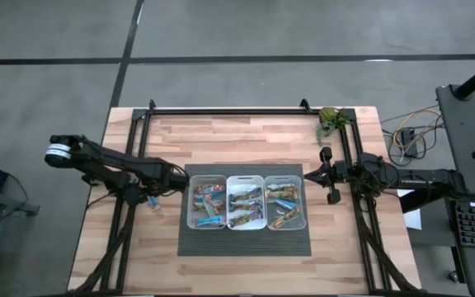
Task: Pick and place Granola Bars by type
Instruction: Put the yellow granola bar into the transparent bin, then return to Home Position
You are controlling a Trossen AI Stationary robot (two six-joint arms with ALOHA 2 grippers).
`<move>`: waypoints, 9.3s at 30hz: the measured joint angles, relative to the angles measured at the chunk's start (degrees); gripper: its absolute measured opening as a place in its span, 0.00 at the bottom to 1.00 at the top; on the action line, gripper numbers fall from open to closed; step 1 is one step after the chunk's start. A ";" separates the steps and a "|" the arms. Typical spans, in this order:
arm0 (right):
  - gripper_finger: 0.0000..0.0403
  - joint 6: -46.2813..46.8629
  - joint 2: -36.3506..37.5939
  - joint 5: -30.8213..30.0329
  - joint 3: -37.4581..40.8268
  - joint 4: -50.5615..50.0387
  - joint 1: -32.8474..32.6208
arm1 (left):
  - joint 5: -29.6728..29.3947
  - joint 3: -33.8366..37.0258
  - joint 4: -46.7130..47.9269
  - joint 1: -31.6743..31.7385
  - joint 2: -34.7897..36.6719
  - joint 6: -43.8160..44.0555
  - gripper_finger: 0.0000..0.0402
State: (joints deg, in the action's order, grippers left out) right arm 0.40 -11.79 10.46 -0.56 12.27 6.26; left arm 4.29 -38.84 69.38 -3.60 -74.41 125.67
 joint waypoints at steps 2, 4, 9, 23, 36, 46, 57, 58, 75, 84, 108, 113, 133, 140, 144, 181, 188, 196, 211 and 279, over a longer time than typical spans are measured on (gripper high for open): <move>0.02 0.00 0.00 0.00 0.02 0.00 0.00 | -0.08 0.82 -1.76 -0.13 -0.38 -0.31 0.54; 0.02 0.00 0.00 0.00 0.01 0.02 0.01 | -0.22 1.77 -3.34 -0.27 -1.01 -0.33 0.54; 0.02 0.00 0.00 0.00 0.02 0.00 0.01 | -0.35 2.53 -5.88 -0.36 -2.94 -1.21 0.54; 0.02 0.00 0.00 0.00 0.02 0.02 0.01 | -2.36 3.08 -5.94 -0.41 -5.13 -1.64 0.54; 0.02 0.01 0.00 -0.01 0.02 0.01 0.01 | -2.45 3.75 -7.09 -0.43 -5.71 -0.95 0.51; 0.02 0.01 0.01 -0.01 0.02 0.01 0.02 | -2.93 4.66 -9.87 -0.41 -5.57 -0.05 0.30; 0.02 0.00 0.00 0.00 0.01 0.02 0.02 | -3.39 4.62 -10.81 -0.38 -5.21 0.02 0.14; 0.02 0.00 0.00 0.00 0.02 0.01 0.01 | -3.44 4.58 -10.77 -0.38 -5.21 0.02 0.14; 0.02 0.00 0.00 0.00 0.02 0.02 0.01 | -3.94 -3.45 -2.49 -0.43 0.30 -1.62 0.12; 0.02 0.00 0.00 0.00 0.01 0.01 0.00 | -14.07 -12.57 -2.92 -0.43 6.90 -4.25 0.12; 0.02 0.00 0.01 0.00 0.02 0.01 0.00 | -24.51 -33.00 -48.71 -0.38 -12.05 -55.72 0.13; 0.02 0.00 0.00 -0.02 0.02 0.02 0.01 | -21.07 -38.08 -52.65 -0.38 -15.85 -66.52 0.13; 0.02 0.00 0.02 0.00 0.02 0.01 0.01 | 3.63 -55.78 -54.41 -0.80 -33.62 -100.23 0.13; 0.02 0.00 0.00 0.00 0.02 0.01 0.00 | 5.57 -55.68 -55.08 -0.80 -35.65 -107.73 0.13; 0.02 0.00 0.00 -0.02 0.02 0.02 0.02 | 5.52 -55.64 -56.12 -0.76 -37.35 -108.08 0.13; 0.02 0.02 0.00 0.00 0.02 0.02 0.00 | 9.46 -52.51 -58.48 0.39 -43.85 -105.57 0.35; 0.02 0.00 0.00 0.00 0.02 0.02 0.00 | 10.06 -52.40 -56.28 1.38 -41.73 -107.05 0.33; 0.02 0.01 0.00 -0.02 0.02 0.01 0.02 | 10.23 -51.48 -56.23 1.32 -35.20 -109.15 0.13; 0.02 0.00 0.01 0.02 0.00 -0.04 0.00 | 9.16 -34.23 -59.26 1.34 -15.61 -115.25 0.00; 0.02 0.00 -0.35 0.00 0.00 0.00 0.00 | 12.16 34.01 -81.51 2.44 59.48 -125.24 0.00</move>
State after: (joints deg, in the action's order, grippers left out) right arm 0.40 -12.14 10.46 -0.56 12.27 6.26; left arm 16.46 -4.84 -12.13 -1.17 -14.93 0.44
